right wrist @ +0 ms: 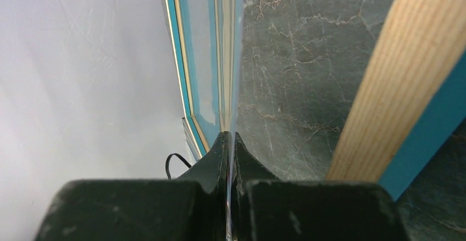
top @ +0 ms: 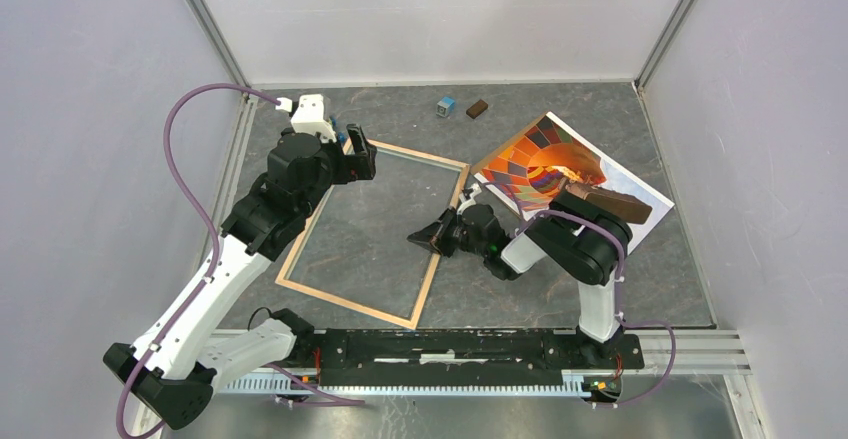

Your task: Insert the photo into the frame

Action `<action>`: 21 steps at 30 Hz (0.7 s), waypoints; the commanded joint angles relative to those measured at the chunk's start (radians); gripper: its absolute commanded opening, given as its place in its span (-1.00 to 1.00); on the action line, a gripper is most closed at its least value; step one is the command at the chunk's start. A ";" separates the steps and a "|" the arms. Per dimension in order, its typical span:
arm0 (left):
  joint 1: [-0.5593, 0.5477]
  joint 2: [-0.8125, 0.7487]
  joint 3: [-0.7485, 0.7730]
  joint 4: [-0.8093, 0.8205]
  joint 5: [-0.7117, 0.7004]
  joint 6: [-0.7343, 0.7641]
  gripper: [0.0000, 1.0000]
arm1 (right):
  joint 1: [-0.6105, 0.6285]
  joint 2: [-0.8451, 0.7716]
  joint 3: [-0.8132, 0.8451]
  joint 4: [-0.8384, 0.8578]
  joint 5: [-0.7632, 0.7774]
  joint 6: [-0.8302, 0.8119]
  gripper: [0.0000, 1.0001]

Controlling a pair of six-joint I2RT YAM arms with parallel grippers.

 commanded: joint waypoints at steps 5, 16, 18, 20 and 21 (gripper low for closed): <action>-0.004 0.001 -0.002 0.046 0.006 0.033 1.00 | -0.005 0.016 0.047 0.008 -0.025 -0.046 -0.93; -0.004 -0.001 -0.002 0.046 0.008 0.033 1.00 | -0.021 -0.046 0.081 -0.137 -0.039 -0.160 -0.07; -0.004 -0.002 -0.002 0.046 0.008 0.033 1.00 | -0.021 -0.069 0.099 -0.210 -0.031 -0.191 0.04; -0.005 -0.003 -0.002 0.046 0.008 0.033 1.00 | -0.022 -0.091 0.132 -0.324 -0.024 -0.231 0.17; -0.005 -0.003 -0.002 0.046 0.007 0.033 1.00 | -0.022 -0.102 0.146 -0.363 -0.018 -0.252 0.22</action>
